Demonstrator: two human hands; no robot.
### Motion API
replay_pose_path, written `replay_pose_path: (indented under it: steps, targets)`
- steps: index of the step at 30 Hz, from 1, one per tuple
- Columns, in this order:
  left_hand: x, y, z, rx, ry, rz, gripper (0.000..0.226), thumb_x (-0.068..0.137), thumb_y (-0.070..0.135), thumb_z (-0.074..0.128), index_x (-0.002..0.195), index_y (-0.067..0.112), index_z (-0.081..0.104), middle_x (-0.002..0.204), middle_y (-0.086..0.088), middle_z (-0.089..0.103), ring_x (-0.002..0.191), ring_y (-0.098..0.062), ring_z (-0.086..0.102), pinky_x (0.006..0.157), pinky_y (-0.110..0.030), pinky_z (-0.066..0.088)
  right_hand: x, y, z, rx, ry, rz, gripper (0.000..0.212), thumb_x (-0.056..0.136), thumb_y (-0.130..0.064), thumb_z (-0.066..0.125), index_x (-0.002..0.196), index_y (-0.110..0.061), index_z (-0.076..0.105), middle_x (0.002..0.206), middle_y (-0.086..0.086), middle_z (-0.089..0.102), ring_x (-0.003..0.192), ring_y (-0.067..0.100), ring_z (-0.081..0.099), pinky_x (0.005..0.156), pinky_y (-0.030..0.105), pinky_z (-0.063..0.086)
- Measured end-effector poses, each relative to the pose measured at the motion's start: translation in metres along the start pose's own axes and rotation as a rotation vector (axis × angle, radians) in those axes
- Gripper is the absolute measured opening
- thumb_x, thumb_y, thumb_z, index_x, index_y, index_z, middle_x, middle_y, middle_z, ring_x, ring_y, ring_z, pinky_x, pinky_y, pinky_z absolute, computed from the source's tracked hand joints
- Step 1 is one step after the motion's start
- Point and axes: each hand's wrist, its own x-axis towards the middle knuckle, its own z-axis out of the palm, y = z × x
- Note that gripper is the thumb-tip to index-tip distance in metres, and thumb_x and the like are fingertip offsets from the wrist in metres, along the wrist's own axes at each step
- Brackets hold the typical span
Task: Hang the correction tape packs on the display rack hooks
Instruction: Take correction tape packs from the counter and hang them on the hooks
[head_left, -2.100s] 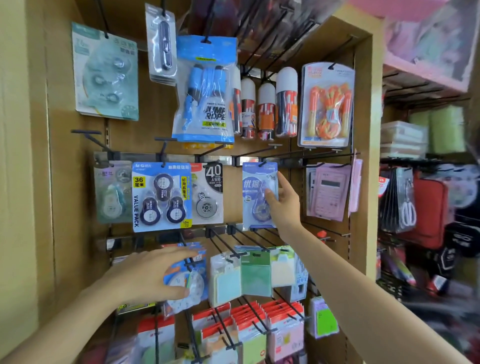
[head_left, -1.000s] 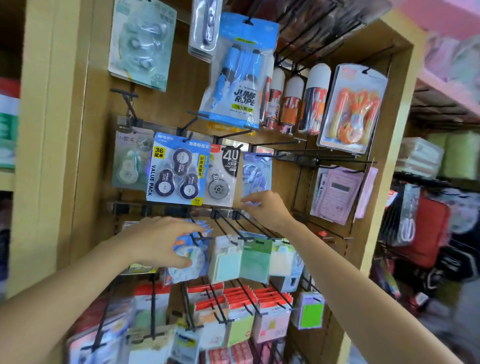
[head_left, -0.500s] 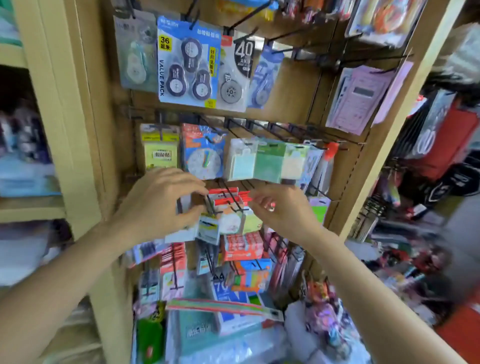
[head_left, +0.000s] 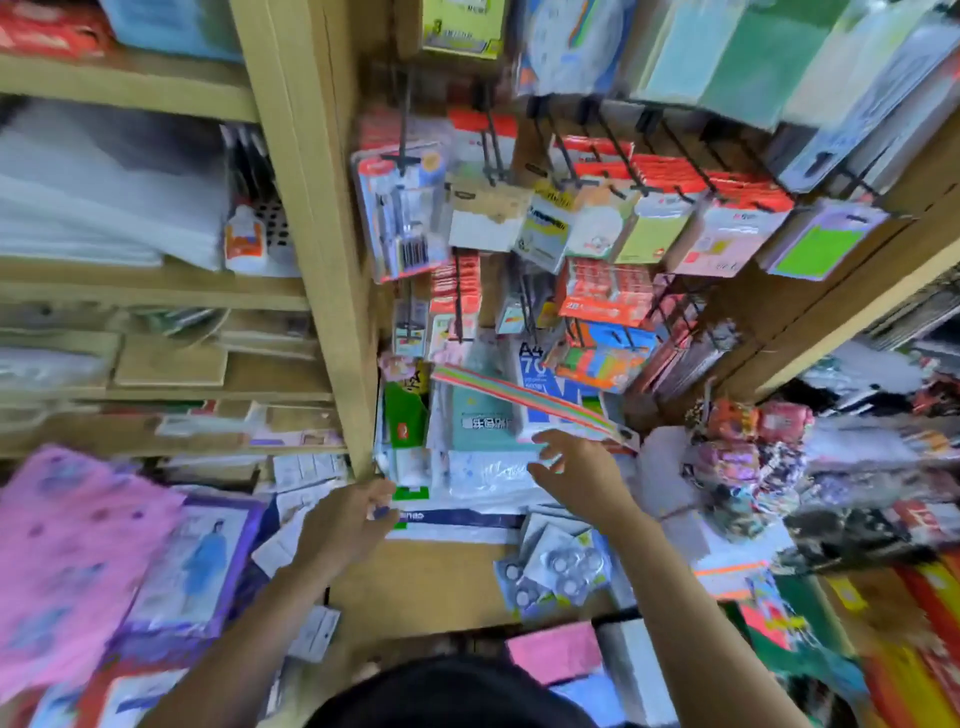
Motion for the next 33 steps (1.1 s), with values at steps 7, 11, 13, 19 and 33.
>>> replay_pose_path:
  steps: [7, 11, 13, 19, 33]
  targets:
    - [-0.051, -0.085, 0.062, -0.142, -0.1, -0.414, 0.026, 0.088, 0.032, 0.072, 0.111, 0.02, 0.073, 0.107, -0.003, 0.074, 0.107, -0.023, 0.068, 0.084, -0.03, 0.047, -0.02, 0.034, 0.108, -0.049, -0.325, 0.201, 0.032, 0.085, -0.033, 0.067, 0.116, -0.025, 0.068, 0.107, 0.001, 0.073, 0.106, 0.027, 0.065, 0.081, 0.029, 0.044]
    - [-0.078, -0.143, 0.1, -0.231, -0.176, -0.59, 0.043, 0.072, 0.052, 0.067, 0.104, 0.024, 0.075, 0.102, 0.001, 0.074, 0.102, -0.021, 0.069, 0.086, -0.032, 0.051, -0.037, 0.031, 0.154, -0.029, -0.474, 0.209, 0.03, 0.087, -0.025, 0.068, 0.117, -0.023, 0.068, 0.105, 0.002, 0.072, 0.101, 0.022, 0.066, 0.083, 0.025, 0.043]
    - [-0.092, -0.177, 0.123, -0.261, -0.189, -0.678, 0.049, 0.065, 0.061, 0.058, 0.098, 0.028, 0.074, 0.096, 0.003, 0.073, 0.095, -0.021, 0.068, 0.082, -0.034, 0.051, -0.041, 0.022, 0.178, -0.04, -0.537, 0.203, 0.026, 0.087, -0.022, 0.064, 0.112, -0.024, 0.069, 0.094, 0.001, 0.072, 0.091, 0.02, 0.066, 0.078, 0.025, 0.043]
    - [-0.117, -0.192, 0.126, -0.29, -0.201, -0.853, 0.021, 0.086, 0.032, 0.068, 0.106, 0.026, 0.073, 0.108, -0.001, 0.072, 0.105, -0.027, 0.065, 0.085, -0.034, 0.048, -0.035, -0.006, 0.248, -0.12, -0.703, 0.032, 0.026, 0.082, -0.027, 0.057, 0.104, -0.028, 0.071, 0.092, 0.002, 0.074, 0.088, 0.024, 0.068, 0.076, 0.03, 0.049]
    - [-0.049, -0.307, 0.169, -0.596, -0.021, -1.031, 0.024, 0.089, 0.035, 0.066, 0.111, 0.026, 0.069, 0.113, 0.001, 0.07, 0.104, -0.026, 0.064, 0.084, -0.03, 0.044, 0.114, -0.055, 0.42, -0.304, -0.803, -0.128, 0.036, 0.09, -0.033, 0.067, 0.125, -0.024, 0.063, 0.11, -0.001, 0.069, 0.098, 0.021, 0.064, 0.081, 0.029, 0.048]
